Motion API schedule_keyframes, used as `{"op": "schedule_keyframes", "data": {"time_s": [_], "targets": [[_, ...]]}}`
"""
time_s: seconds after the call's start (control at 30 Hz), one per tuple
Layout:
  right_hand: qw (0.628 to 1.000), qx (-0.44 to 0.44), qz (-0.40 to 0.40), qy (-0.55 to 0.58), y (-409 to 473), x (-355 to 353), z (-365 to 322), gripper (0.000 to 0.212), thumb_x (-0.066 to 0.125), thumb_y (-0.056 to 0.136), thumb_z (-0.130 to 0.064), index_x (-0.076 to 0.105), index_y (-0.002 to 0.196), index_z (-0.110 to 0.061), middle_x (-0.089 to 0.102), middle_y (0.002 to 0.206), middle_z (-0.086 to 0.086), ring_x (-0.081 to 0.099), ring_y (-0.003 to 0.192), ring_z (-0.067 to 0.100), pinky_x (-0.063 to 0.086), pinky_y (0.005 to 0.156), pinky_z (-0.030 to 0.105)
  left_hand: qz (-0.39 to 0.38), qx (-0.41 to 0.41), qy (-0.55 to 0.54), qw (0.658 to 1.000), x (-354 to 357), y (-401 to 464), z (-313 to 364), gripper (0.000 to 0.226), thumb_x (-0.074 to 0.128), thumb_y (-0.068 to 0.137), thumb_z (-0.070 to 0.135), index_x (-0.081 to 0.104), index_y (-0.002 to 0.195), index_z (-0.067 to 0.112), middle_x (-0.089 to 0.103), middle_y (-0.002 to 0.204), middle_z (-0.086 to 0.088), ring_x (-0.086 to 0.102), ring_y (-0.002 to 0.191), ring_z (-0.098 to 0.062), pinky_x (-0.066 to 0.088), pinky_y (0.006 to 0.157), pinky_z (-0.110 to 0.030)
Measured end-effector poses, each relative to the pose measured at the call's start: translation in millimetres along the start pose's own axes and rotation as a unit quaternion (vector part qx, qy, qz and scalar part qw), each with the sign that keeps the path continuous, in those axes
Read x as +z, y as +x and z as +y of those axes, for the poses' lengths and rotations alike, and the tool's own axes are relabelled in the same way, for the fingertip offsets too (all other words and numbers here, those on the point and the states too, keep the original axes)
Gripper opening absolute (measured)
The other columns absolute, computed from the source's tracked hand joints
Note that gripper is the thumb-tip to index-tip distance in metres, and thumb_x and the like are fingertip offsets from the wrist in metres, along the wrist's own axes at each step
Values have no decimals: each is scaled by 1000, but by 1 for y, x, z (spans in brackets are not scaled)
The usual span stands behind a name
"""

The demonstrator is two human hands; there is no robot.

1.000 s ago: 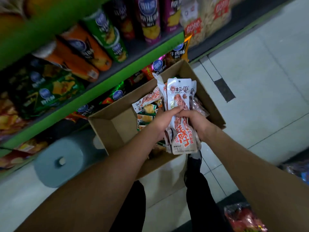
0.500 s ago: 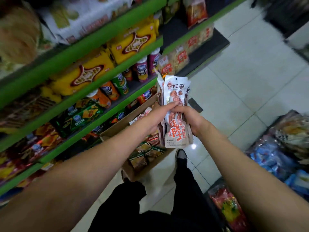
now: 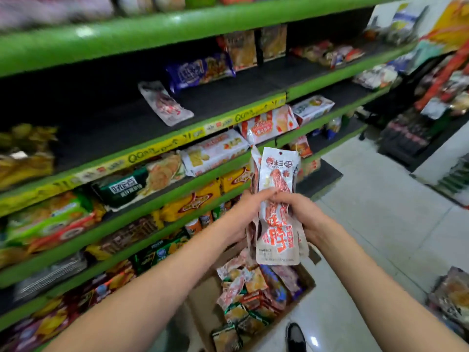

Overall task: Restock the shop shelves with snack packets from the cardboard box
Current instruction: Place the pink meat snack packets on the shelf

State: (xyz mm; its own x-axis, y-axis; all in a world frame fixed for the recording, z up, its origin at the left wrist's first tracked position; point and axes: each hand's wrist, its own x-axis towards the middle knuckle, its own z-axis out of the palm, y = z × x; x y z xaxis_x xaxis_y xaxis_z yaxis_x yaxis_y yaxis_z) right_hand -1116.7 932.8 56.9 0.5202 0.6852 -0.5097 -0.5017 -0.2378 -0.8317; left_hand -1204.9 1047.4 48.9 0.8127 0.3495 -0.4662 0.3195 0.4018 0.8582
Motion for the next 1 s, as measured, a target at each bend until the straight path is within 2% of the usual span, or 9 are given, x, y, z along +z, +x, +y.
{"op": "schedule_keyframes", "data": {"time_s": [0.07, 0.17, 0.23, 0.3, 0.37, 0.43, 0.57, 0.77, 1.0], "targets": [[999, -10, -29, -29, 0, 22, -20, 22, 63, 88, -14, 68, 106, -4, 75, 94, 18, 73, 75, 30, 60, 71, 39, 15, 19, 3, 1000, -17, -13, 17, 58, 69, 89, 38, 51, 136, 9, 73, 112, -15, 74, 94, -28, 60, 82, -39], [994, -26, -68, -86, 5, 52, -44, 24, 66, 89, -21, 70, 105, -4, 76, 96, 18, 74, 78, 30, 60, 63, 35, 26, 49, -9, 998, -45, -28, 41, 46, 69, 87, 43, 66, 120, 12, 77, 100, -11, 76, 82, -23, 60, 69, -30], [987, -44, -82, -134, 11, 69, -57, 32, 68, 89, -31, 71, 107, -4, 76, 94, 15, 75, 78, 28, 59, 61, 32, 51, 57, -23, 997, -60, -38, 54, 55, 75, 79, 51, 69, 118, 14, 77, 103, -11, 75, 91, -27, 60, 83, -38], [975, -60, -95, -192, 17, 83, -69, 46, 68, 85, -49, 73, 106, -8, 77, 96, 11, 75, 85, 27, 59, 74, 37, 77, 62, -30, 995, -73, -45, 63, 65, 81, 69, 53, 70, 119, 13, 76, 107, -12, 72, 100, -30, 56, 94, -44], [961, -68, -109, -243, 24, 95, -81, 60, 65, 78, -66, 74, 105, -12, 78, 96, 8, 75, 88, 25, 58, 81, 39, 94, 62, -30, 993, -84, -50, 70, 51, 82, 72, 44, 73, 111, 12, 76, 105, -12, 74, 96, -28, 59, 85, -38], [954, -60, -128, -264, 31, 104, -91, 64, 61, 81, -70, 71, 109, -13, 78, 93, 5, 76, 84, 22, 60, 69, 32, 112, 57, -40, 991, -90, -54, 74, 35, 79, 79, 36, 75, 105, 13, 77, 102, -10, 75, 93, -24, 60, 79, -34], [951, -21, -195, -238, 41, 115, -109, 53, 62, 87, -60, 70, 112, -15, 77, 101, 8, 75, 90, 25, 58, 74, 36, 152, 77, -85, 982, -90, -60, 79, 26, 73, 86, 30, 72, 105, 14, 78, 96, -8, 76, 83, -20, 60, 67, -30], [932, 32, -303, -196, 48, 122, -125, 31, 62, 93, -33, 67, 118, -15, 75, 110, 11, 72, 99, 29, 59, 74, 41, 212, 112, -154, 959, -91, -78, 81, 26, 69, 86, 23, 70, 108, 11, 77, 89, -9, 74, 75, -22, 58, 65, -31], [921, 35, -317, -223, 48, 167, -124, 12, 59, 95, -9, 66, 105, -8, 78, 89, 9, 76, 76, 24, 58, 51, 33, 259, 114, -204, 937, -109, -107, 78, 26, 73, 84, 25, 70, 106, 11, 76, 102, -15, 75, 87, -30, 61, 71, -41]]}}
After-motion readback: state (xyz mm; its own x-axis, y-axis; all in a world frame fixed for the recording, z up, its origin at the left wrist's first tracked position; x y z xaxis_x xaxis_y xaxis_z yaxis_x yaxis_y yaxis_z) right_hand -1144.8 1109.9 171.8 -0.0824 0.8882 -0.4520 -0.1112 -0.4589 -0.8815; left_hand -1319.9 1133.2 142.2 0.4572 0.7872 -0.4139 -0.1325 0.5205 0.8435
